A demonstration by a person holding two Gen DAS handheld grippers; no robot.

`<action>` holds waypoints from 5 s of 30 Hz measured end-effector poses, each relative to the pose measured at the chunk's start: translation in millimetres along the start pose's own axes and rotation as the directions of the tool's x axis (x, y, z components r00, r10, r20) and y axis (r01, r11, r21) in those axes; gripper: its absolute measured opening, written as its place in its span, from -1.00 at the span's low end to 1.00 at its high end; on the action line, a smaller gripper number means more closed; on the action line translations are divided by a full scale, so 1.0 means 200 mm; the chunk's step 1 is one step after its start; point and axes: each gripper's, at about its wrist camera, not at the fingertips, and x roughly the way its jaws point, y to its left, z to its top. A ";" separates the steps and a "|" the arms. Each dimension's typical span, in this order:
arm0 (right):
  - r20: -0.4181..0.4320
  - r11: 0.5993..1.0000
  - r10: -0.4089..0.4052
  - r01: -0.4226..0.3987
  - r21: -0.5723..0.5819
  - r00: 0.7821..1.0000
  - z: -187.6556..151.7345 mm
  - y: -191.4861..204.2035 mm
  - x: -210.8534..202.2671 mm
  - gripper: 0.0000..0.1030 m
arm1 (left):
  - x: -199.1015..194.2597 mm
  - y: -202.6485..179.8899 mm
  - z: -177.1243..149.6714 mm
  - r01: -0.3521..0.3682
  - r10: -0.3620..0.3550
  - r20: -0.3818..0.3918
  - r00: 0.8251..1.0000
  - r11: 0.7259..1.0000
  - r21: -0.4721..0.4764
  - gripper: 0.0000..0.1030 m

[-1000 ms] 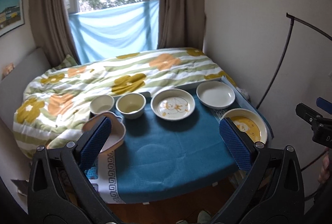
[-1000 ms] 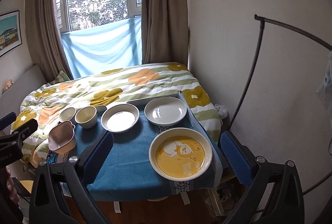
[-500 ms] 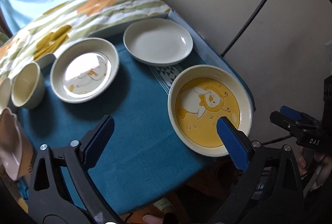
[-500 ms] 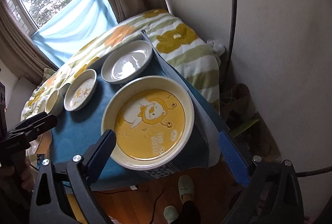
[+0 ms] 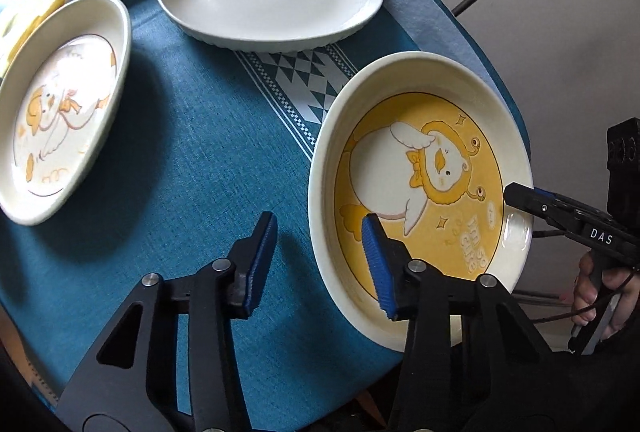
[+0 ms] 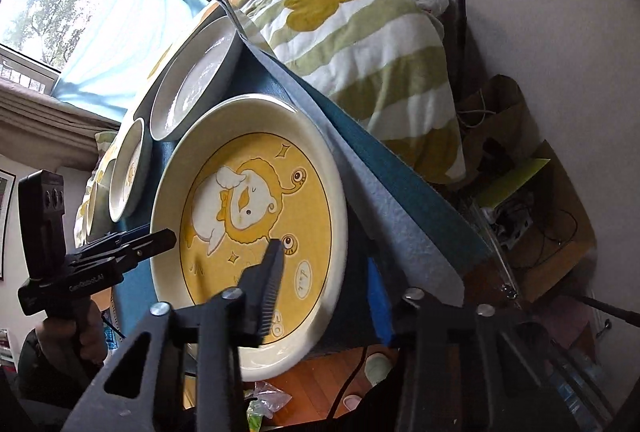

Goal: Organize plates and bowls

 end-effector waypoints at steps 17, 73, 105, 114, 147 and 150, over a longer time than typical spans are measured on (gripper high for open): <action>-0.010 0.999 -0.013 0.012 -0.036 1.000 0.06 0.00 0.03 -0.74 | 0.11 -0.05 0.06 0.006 -0.005 -0.015 1.000 0.999 0.036 -0.67; -0.296 0.802 0.059 -0.222 -0.555 0.953 -0.46 1.43 0.79 -0.74 | -0.75 1.17 -1.47 -0.112 0.252 0.187 0.949 0.829 -0.548 -0.67; -0.134 0.776 0.017 -0.098 -0.624 0.991 -0.53 1.47 0.67 0.16 | -0.75 1.04 -1.46 -0.268 0.404 0.147 0.903 0.797 -0.541 0.64; -0.074 0.733 0.062 -0.096 -0.673 0.995 -0.46 1.36 0.35 0.17 | -0.96 0.75 -1.42 -0.280 0.463 0.196 0.864 0.767 -0.577 0.64; 0.189 0.985 -0.063 0.092 -0.148 0.980 0.52 0.58 -0.01 0.92 | -0.61 0.23 0.63 -0.084 0.070 0.250 0.966 0.995 0.046 0.97; 0.157 0.998 -0.036 0.045 -0.048 0.987 0.54 0.54 0.15 0.90 | -0.40 0.34 0.75 -0.047 0.036 0.160 0.986 0.997 0.068 0.70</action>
